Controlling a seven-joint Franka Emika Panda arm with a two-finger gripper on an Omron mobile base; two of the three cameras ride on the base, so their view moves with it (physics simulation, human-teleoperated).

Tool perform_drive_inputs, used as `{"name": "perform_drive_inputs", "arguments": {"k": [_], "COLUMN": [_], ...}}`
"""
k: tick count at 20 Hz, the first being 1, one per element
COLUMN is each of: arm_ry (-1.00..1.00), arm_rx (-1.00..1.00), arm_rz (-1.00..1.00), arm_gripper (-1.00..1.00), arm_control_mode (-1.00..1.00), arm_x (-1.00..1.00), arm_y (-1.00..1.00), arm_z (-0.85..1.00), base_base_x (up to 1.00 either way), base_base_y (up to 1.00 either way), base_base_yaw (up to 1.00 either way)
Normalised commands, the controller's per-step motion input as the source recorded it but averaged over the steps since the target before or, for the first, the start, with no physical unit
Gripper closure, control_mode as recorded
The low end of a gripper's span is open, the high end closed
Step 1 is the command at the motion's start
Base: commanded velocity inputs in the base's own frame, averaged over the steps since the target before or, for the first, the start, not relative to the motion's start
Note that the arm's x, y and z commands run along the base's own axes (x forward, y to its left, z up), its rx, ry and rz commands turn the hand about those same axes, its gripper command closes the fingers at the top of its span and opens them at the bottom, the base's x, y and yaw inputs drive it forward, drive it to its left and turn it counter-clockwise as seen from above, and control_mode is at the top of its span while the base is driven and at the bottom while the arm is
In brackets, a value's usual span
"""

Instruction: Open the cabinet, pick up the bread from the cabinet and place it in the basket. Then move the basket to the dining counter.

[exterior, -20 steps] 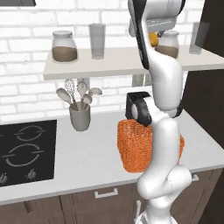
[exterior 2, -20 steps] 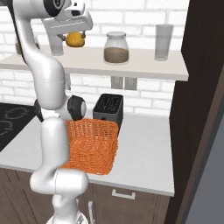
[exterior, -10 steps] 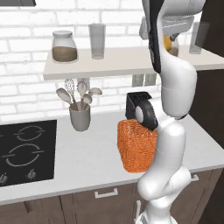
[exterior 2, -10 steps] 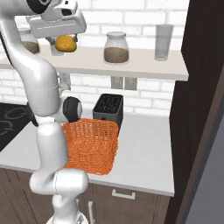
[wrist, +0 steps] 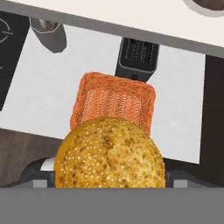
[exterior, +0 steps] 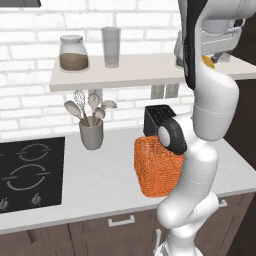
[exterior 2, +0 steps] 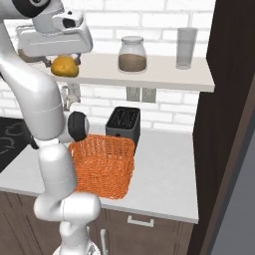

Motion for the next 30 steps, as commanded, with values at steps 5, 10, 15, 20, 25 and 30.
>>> {"name": "perform_drive_inputs", "arguments": {"k": [5,10,15,20,25,30], "arm_ry": [0.0,0.08,0.38,0.6,0.17,-0.28], "arm_rx": [0.0,0.0,-0.02,-0.05,-0.04,0.03], "arm_rz": [0.01,0.0,0.0,-0.08,-0.01,0.0], "arm_gripper": [1.0,1.0,1.0,1.0,1.0,1.0], "arm_control_mode": [-1.0,-1.0,-1.0,-1.0,-1.0,-1.0], "arm_x": [-1.0,-1.0,-1.0,-0.96,-0.59,-0.26], "arm_y": [-0.02,-0.11,-0.14,-0.07,0.0,-0.02], "arm_z": [-0.8,-0.58,-0.02,0.01,-0.03,-0.53], "base_base_x": [0.0,0.0,0.0,0.0,0.0,0.0], "base_base_y": [0.0,0.0,0.0,0.0,0.0,0.0], "base_base_yaw": [0.0,0.0,0.0,0.0,0.0,0.0]}}
